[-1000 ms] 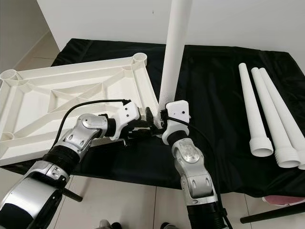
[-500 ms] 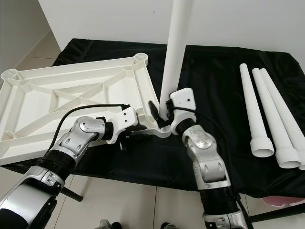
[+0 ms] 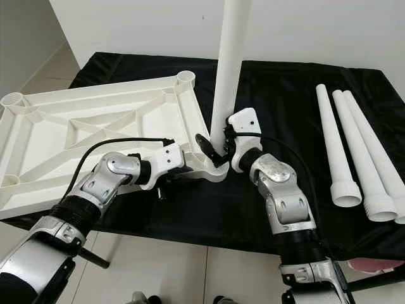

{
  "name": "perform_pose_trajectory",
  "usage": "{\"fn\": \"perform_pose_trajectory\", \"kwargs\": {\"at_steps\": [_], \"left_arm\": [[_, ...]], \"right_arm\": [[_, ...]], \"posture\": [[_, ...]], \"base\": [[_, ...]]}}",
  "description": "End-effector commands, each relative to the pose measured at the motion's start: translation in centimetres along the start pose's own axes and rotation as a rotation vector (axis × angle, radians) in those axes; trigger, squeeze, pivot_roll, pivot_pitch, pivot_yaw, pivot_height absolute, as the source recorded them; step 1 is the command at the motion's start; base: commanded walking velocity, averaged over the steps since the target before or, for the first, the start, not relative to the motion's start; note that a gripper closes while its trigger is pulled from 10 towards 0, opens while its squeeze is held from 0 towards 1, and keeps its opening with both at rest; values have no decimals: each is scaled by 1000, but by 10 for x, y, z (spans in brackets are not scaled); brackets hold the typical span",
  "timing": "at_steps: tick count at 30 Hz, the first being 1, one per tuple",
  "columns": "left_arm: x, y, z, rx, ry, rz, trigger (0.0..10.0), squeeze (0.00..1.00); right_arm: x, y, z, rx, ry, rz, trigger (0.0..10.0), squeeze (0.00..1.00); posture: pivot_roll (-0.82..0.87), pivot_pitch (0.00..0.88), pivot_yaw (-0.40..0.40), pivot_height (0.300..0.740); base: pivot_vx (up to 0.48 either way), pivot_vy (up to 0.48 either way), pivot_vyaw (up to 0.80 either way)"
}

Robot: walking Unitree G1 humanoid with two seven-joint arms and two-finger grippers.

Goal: Building children table

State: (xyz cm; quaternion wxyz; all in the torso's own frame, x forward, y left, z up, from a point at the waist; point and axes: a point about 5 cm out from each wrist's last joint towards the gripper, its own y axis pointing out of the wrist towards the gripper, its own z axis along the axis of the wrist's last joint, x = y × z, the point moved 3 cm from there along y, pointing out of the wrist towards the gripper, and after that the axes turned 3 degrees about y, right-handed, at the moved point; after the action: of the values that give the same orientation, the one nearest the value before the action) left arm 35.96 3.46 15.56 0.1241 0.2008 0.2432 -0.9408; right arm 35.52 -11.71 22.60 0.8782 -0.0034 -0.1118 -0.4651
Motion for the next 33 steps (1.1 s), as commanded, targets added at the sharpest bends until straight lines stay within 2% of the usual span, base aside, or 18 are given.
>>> {"fn": "perform_pose_trajectory", "kwargs": {"at_steps": [1, 15, 21, 29, 30, 31, 32, 33], "left_arm": [[5, 1, -10, -37, -24, -21, 0, 0], [19, -11, -16, -39, 47, -150, 0, 0], [20, -19, -22, -64, 72, -167, 0, 0], [20, -21, -21, -58, 74, -170, 0, 0], [20, -21, -21, -56, 74, -170, 0, 0], [20, -21, -21, -56, 74, -170, 0, 0], [20, -21, -21, -52, 73, -170, 0, 0], [20, -21, -21, -52, 73, -170, 0, 0]], "right_arm": [[0, 2, 1, 2, 6, 25, 10000, 0], [-8, 6, 1, -19, 21, 157, 10000, 0], [-16, 0, -2, -45, 37, 265, 10000, 0], [-18, -2, -7, -67, 44, 300, 10000, 0], [-19, -3, -8, -70, 43, 304, 8745, 0], [-19, -3, -8, -70, 43, 304, 8745, 0], [-19, -3, -8, -72, 45, 309, 5765, 0], [-19, -3, -8, -72, 45, 309, 5765, 0]], "posture": [[-38, 134, 49, 740], [-34, 140, 48, 740], [-32, 145, 41, 740], [-33, 145, 37, 740], [-32, 145, 36, 740], [-32, 145, 36, 740], [-32, 144, 36, 740], [-32, 144, 36, 740]], "base": [[0, 0, 0], [0, 0, 0], [0, 0, 0], [0, 0, 0], [0, 0, 0], [0, 0, 0], [0, 0, 0], [0, 0, 0]]}}
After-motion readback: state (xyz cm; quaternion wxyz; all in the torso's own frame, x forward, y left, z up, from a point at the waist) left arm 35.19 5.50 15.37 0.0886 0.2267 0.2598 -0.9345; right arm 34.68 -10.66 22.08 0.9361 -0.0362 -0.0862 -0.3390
